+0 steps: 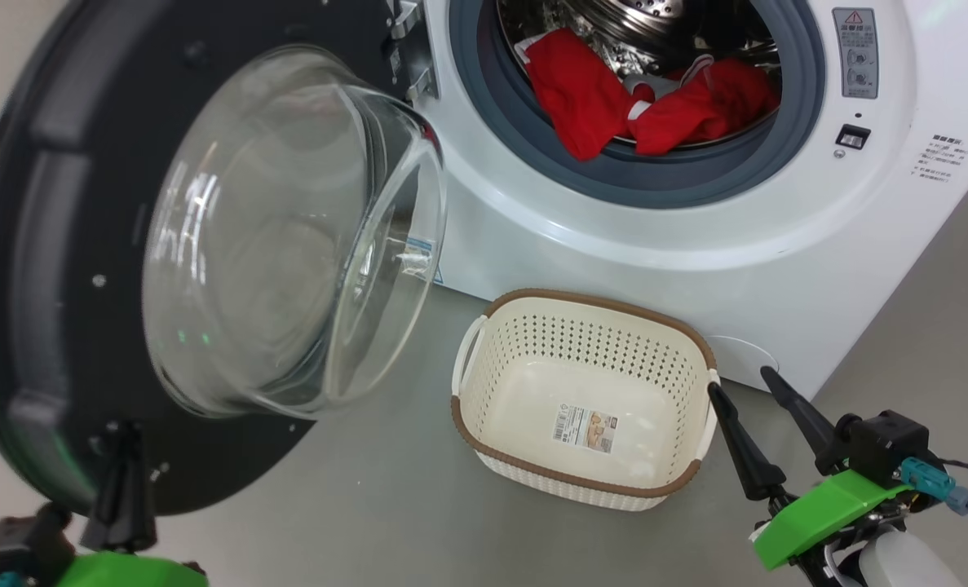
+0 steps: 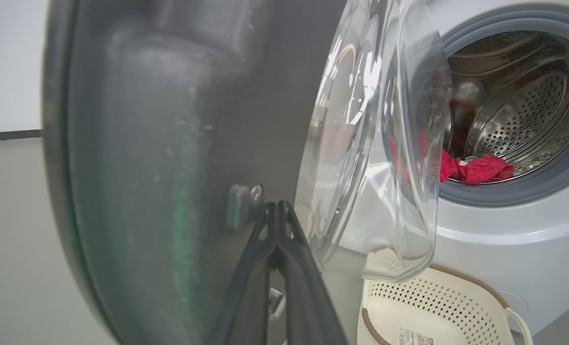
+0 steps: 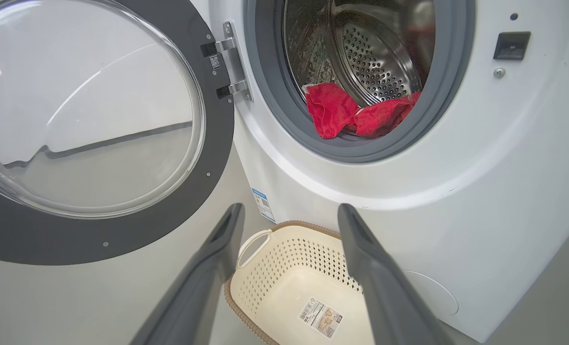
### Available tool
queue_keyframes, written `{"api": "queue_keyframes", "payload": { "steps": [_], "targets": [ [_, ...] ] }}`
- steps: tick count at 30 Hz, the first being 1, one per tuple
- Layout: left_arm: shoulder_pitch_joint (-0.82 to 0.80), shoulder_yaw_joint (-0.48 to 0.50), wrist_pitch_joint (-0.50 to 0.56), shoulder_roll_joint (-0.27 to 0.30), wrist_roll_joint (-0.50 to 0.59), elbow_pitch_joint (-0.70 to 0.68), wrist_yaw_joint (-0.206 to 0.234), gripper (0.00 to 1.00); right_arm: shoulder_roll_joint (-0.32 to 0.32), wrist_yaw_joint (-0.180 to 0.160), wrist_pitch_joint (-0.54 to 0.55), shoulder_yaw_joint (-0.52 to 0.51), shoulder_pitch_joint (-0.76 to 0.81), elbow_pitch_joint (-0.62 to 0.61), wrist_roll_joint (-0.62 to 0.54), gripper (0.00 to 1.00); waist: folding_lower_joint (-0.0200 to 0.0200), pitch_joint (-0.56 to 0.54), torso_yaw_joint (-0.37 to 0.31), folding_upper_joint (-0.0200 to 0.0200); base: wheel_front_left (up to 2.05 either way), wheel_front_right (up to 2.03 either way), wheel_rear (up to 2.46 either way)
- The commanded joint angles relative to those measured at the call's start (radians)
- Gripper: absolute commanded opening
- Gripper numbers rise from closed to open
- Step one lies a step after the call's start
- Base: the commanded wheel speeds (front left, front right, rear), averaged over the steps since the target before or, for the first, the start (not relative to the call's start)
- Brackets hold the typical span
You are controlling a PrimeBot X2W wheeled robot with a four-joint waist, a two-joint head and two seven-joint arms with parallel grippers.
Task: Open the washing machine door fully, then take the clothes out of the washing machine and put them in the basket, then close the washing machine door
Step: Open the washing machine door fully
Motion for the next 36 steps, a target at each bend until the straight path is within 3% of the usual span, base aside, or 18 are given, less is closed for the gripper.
{"api": "queue_keyframes", "payload": {
  "steps": [1, 19, 36],
  "targets": [
    [-0.064, 0.064, -0.016, 0.044, -0.011, 0.008, 0.001, 0.0, -0.012, 0.002, -0.012, 0.022, -0.031, -0.025, -0.013, 1.0, 0.0, 0.01, -0.001, 0.0, 0.0, 0.0, 0.0],
    [-0.345, 0.242, -0.038, 0.133, -0.004, 0.379, -0.054, 0.0, -0.032, 0.002, -0.012, 0.036, -0.079, -0.012, -0.01, 1.0, 0.0, 0.073, -0.035, 0.0, 0.0, 0.0, 0.0],
    [-0.533, 0.423, -0.038, 0.218, 0.105, 0.638, -0.103, 0.0, -0.045, 0.002, -0.012, 0.07, -0.127, -0.004, -0.009, 1.0, 0.0, 0.124, -0.099, 0.0, 0.0, 0.0, 0.0]
  ]
}}
